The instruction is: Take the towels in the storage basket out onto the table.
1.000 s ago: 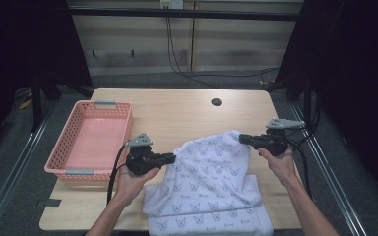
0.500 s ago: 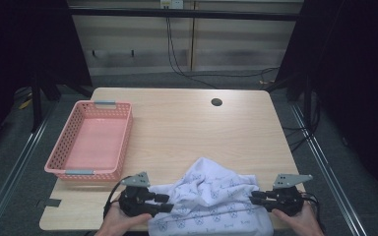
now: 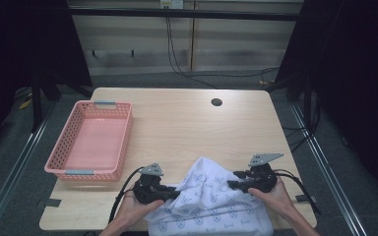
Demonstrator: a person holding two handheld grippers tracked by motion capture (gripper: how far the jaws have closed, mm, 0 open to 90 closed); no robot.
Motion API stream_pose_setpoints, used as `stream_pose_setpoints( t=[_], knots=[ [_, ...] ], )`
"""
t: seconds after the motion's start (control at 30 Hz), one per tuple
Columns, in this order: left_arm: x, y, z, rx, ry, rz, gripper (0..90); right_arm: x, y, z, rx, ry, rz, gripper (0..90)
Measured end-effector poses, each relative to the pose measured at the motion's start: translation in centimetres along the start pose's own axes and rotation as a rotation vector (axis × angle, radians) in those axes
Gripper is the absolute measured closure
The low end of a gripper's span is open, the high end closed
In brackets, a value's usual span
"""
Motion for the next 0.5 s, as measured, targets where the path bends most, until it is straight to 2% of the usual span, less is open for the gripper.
stream_pose_setpoints(
  t=[0.03, 0.07, 0.1, 0.2, 0.23, 0.27, 0.3, 0.33, 0.4, 0.43, 0.47, 0.5],
  knots=[
    [0.2, 0.6, 0.5, -0.035, 0.002, 0.026, 85.4, 0.0, 0.2, 0.1, -0.011, 0.007, -0.012, 70.7],
    [0.2, 0.6, 0.5, -0.035, 0.002, 0.026, 85.8, 0.0, 0.2, 0.1, -0.011, 0.007, -0.012, 70.7],
    [0.6, 1.6, 1.4, -0.094, 0.011, 0.044, 86.1, -0.2, 1.1, 1.0, -0.064, -0.001, -0.016, 83.2],
    [1.3, 3.0, 3.8, -0.176, 0.007, 0.091, 86.2, -0.9, 2.5, 2.5, -0.135, -0.004, -0.061, 85.6],
    [1.4, 3.6, 4.9, -0.198, -0.015, 0.104, 86.3, -1.2, 3.0, 3.2, -0.164, -0.014, -0.072, 85.7],
    [1.3, 3.8, 5.4, -0.208, -0.024, 0.113, 86.4, -1.5, 3.6, 4.0, -0.193, -0.015, -0.089, 85.7],
    [1.4, 4.2, 6.1, -0.217, -0.048, 0.14, 86.4, -1.7, 3.9, 4.5, -0.21, -0.014, -0.098, 85.7],
    [1.4, 4.2, 6.1, -0.217, -0.048, 0.14, 86.4, -1.9, 4.4, 5.2, -0.229, -0.01, -0.109, 85.7],
    [1.9, 5.4, 8.0, -0.26, -0.079, 0.203, 86.3, -2.5, 5.2, 6.7, -0.268, 0.005, -0.14, 85.7],
    [2.0, 5.9, 8.6, -0.289, -0.067, 0.203, 86.3, -2.7, 5.5, 7.4, -0.287, 0.01, -0.149, 85.7],
    [2.0, 5.9, 8.6, -0.289, -0.067, 0.203, 86.3, -2.7, 5.5, 7.4, -0.287, 0.01, -0.149, 85.7],
    [1.2, 6.3, 9.2, -0.298, -0.107, 0.216, 86.3, -2.3, 5.8, 8.2, -0.305, 0.034, -0.149, 85.6]
  ],
)
Point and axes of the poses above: each handheld gripper's, and its own axes: y roughly backward along the jaws, z roughly out of its top, x roughly to its left, the point moved 7 cm from there along -y, roughly forward along the jaws, and after that the axes turned 8 degrees about -x, right-handed, at the moved point
